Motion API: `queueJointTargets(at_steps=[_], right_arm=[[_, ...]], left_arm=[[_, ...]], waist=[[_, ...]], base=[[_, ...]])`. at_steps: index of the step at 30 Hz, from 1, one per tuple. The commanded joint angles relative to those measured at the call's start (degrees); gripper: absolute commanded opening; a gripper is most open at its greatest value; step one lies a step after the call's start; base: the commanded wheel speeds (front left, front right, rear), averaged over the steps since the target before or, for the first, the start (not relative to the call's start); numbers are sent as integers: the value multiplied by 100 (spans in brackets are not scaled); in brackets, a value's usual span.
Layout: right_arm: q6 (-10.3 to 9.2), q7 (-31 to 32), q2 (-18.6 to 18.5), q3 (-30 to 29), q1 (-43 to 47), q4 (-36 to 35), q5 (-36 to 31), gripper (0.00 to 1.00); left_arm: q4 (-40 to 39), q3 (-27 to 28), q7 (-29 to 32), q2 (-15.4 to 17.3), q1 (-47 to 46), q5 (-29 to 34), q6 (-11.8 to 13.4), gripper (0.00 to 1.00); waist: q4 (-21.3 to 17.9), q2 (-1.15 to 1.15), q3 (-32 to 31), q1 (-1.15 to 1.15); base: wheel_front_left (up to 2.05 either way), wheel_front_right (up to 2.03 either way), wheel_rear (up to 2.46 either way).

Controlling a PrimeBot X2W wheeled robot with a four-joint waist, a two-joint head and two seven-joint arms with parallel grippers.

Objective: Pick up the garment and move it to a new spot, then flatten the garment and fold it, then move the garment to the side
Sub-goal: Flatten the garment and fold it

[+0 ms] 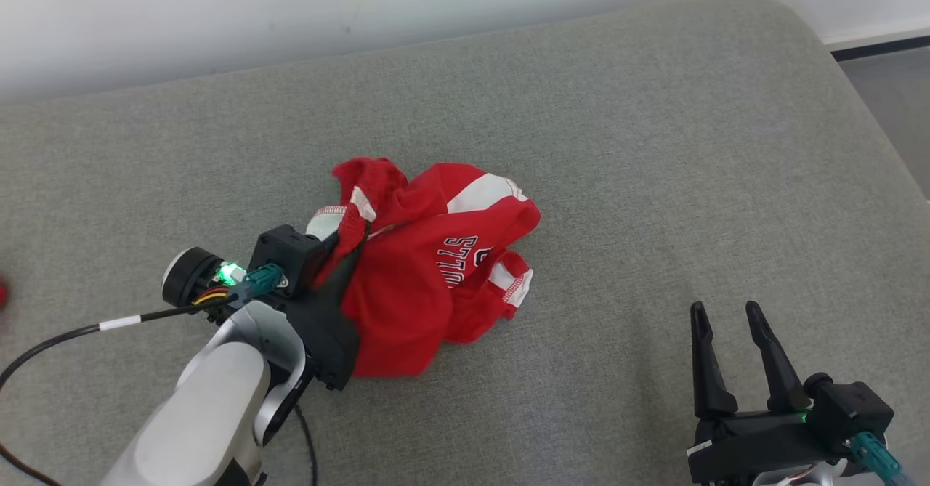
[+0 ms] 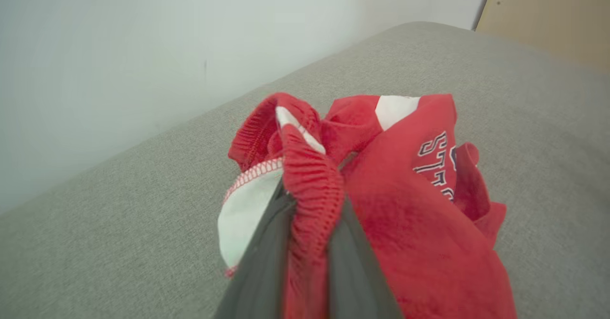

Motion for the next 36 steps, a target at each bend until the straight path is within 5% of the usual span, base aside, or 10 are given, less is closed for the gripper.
queueJointTargets(at_steps=[1, 10, 20, 28, 29, 30, 36], right_arm=[[20, -5, -2, -13, 12, -4, -2, 100], [20, -5, -3, -22, 203, 62, -45, 100], [20, -5, -3, -41, 359, 64, -81, 100], [20, -5, -3, -66, 385, 105, -155, 100], [20, -5, -3, -70, 384, 112, -158, 100], [20, -5, -4, -74, 388, 117, -163, 100], [20, -5, -3, -95, 407, 143, -178, 100]], left_arm=[[-28, 1, -43, -18, 6, -25, 16, 0], [-471, 246, -584, -317, 459, -482, 210, 0], [-1369, 523, -1027, -364, 2290, -1119, 641, 0], [-1000, 480, -1212, -420, 3120, -1217, 827, 0], [-937, 469, -1237, -427, 3132, -1162, 853, 31], [-899, 466, -1275, -453, 3123, -1127, 844, 100], [-1041, 711, -1405, -457, 3025, -940, 957, 100]], waist=[[48, -1, -45, 0], [514, -1, -454, 0], [1097, -1, -675, 0], [1280, -1, -684, 0], [1292, -1, -690, 0], [1309, -1, -701, 0], [1371, -1, -776, 0]], base=[[0, 0, 0], [0, 0, 0], [0, 0, 0], [0, 0, 0], [0, 0, 0], [0, 0, 0], [0, 0, 0]])
